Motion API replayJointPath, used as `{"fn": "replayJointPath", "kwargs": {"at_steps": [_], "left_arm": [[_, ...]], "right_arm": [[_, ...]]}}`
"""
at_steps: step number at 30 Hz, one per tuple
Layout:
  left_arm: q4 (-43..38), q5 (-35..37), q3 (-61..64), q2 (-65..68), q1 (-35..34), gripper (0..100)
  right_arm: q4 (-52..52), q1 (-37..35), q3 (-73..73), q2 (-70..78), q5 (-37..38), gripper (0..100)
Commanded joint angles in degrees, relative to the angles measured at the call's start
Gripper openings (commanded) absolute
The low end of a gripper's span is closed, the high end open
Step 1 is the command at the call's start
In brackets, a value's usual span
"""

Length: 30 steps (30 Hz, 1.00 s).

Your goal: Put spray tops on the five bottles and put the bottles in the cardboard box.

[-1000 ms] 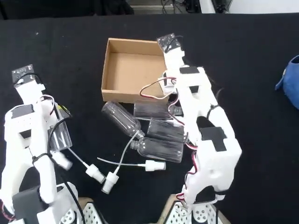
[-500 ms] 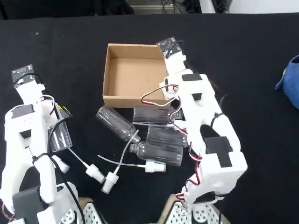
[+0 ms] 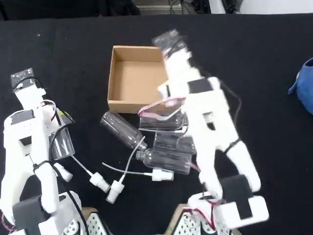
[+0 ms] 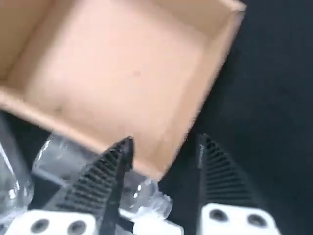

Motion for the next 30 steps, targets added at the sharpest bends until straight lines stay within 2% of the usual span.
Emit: {"fn": "replayJointPath", "kwargs": {"at_steps": [1, 5, 10, 15, 22, 30], "left_arm": [[-0.4, 0.4, -0.7, -2.8, -0.7, 3], [-0.4, 0.4, -0.7, -2.8, -0.7, 3], [-0.4, 0.4, -0.7, -2.8, -0.7, 3], [1.2, 0.4, -1.3, -2.8, -0.7, 3], [1.4, 0.4, -1.3, -2.8, -0.6, 3], [1.5, 0.4, -1.2, -2.8, -0.7, 3]], "right_arm": [[-5.5, -4.0, 4.1, -5.1, 0.6, 19.8], [-10.6, -7.8, 8.3, -5.1, -3.4, 19.8], [-20.5, -12.5, 14.2, -5.1, -3.6, 19.8], [-28.2, -14.2, 16.7, -5.1, -3.5, 19.8], [-34.3, -14.2, 15.5, 1.6, -3.5, 19.8], [-34.2, -14.2, 13.2, 7.1, -3.5, 19.8]]}}
